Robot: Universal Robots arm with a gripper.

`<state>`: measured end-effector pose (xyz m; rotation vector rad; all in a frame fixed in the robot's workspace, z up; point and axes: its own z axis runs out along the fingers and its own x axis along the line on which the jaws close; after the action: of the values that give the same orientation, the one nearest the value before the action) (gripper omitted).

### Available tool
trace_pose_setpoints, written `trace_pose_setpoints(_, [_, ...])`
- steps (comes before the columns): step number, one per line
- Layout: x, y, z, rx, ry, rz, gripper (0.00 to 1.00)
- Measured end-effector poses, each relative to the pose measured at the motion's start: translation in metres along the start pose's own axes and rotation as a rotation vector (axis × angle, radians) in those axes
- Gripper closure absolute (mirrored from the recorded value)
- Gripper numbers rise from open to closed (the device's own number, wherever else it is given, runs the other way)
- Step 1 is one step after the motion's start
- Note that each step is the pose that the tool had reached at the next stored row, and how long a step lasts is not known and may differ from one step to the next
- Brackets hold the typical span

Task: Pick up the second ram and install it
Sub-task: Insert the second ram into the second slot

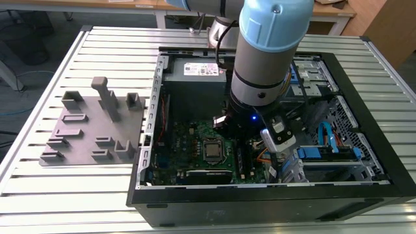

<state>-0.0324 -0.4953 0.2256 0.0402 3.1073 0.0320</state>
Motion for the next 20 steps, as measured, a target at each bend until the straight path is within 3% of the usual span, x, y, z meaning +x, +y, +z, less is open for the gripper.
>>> trace_pose_setpoints(4, [-0.0004, 0.0000, 0.0019, 0.0008, -0.0004, 0.020, 0.86])
trace_pose_setpoints(20, [-0.0005, 0.0039, 0.0077, 0.0028, -0.0004, 0.021, 0.86])
